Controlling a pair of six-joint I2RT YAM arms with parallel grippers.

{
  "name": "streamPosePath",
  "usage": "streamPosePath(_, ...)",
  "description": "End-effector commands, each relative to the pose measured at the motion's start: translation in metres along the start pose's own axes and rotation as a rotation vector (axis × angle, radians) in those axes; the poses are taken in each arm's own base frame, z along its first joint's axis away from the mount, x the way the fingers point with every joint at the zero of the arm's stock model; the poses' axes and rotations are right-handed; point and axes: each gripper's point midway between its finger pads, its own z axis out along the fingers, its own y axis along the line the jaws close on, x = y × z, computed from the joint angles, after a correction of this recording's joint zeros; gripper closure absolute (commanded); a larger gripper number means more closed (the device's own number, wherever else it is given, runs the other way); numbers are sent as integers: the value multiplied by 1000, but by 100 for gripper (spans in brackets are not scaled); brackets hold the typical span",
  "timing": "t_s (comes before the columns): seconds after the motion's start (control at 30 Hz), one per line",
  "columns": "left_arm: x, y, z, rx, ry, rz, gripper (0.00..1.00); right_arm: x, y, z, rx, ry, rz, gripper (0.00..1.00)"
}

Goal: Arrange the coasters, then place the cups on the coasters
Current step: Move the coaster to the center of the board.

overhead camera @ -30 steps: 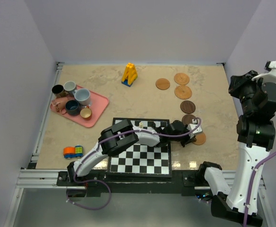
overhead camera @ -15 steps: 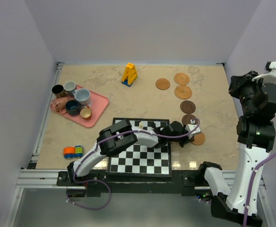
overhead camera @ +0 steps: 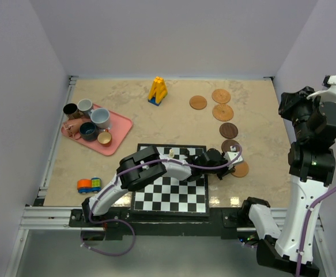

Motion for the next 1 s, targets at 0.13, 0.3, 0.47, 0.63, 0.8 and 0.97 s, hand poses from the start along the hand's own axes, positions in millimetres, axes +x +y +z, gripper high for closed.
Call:
streamPosePath(0.13,3,6,-12,-47,32,17,100,-7,6,-1,-29,-29,-22,87)
streamPosePath(0.3,2,6,-14,-50,32,20,100,-7,6,-1,-27,-28,-21,87)
streamPosePath(0.47,1,10,-15,-69,34,22,100,-6,5,-1,-27,-28,-24,87)
streamPosePath(0.63,-1,13,-16,-88,32,24,100,-4,5,1,-28,-22,-22,87)
streamPosePath(0.8,-3,14,-16,-93,27,25,100,-3,5,1,-28,-20,-23,87)
streamPosePath(0.97,-4,17,-16,-108,24,26,100,-2,5,2,-27,-17,-24,87)
